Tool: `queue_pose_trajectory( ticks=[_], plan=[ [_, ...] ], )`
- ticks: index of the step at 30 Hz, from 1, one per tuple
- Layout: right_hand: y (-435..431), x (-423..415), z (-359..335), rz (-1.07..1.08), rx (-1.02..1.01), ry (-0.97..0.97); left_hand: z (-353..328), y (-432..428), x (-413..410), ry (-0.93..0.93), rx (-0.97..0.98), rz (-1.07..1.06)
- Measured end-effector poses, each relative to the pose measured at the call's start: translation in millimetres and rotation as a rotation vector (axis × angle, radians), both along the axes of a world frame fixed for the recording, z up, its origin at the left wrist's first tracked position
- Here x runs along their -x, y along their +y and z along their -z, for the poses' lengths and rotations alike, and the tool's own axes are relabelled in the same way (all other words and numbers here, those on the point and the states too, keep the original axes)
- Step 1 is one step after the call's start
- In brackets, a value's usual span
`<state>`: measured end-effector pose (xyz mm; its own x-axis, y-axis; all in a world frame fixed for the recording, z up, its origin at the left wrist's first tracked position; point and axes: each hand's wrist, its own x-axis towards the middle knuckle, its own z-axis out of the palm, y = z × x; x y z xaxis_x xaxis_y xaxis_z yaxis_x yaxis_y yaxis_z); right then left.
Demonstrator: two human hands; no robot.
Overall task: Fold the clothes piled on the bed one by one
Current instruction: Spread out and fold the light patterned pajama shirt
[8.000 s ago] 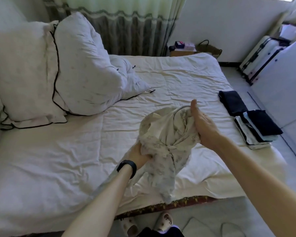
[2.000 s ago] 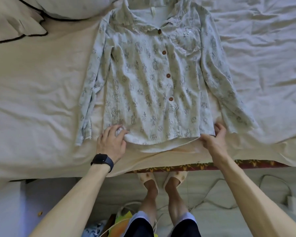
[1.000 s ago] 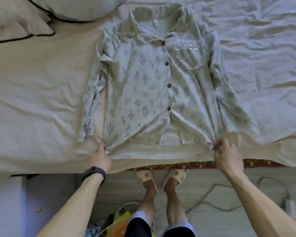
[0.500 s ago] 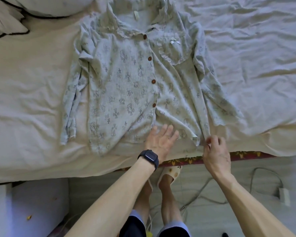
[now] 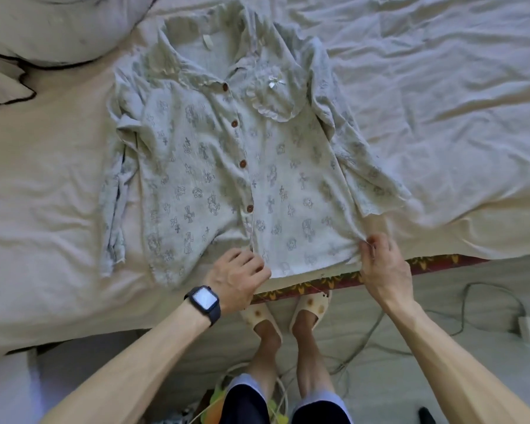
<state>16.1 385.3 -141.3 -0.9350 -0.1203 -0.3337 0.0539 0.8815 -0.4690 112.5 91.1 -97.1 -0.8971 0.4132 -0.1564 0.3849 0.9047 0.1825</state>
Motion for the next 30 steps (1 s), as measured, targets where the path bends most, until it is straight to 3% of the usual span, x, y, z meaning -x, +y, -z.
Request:
queue_pose_trajectory(
  ticks=[2,7,14,17,22,26,30],
  plan=[
    [6,-1,6,0.019,-0.011,-0.028,5,-3,-11,-0.098,0.092,0.027],
    [16,-17,19,0.127,0.022,-0.154,35,4,-11,-0.482,0.334,-0.154],
    [-7,-40,14,0.020,0.049,-0.269,34,20,-22,-0.367,0.281,-0.320],
    [-20,-37,15,0.046,-0.004,-0.186,26,8,-47,-0.169,0.218,-0.471],
    [-28,-23,5,0.127,-0.050,-0.132,26,-25,-68,-0.183,0.264,-0.766],
    [-11,-18,0,0.063,-0.164,-0.110,32,-55,-58,-0.182,0.353,-0.691],
    [-15,-17,-10,-0.009,-0.363,-0.210,31,-74,-68,-0.173,0.275,-0.661]
  ],
)
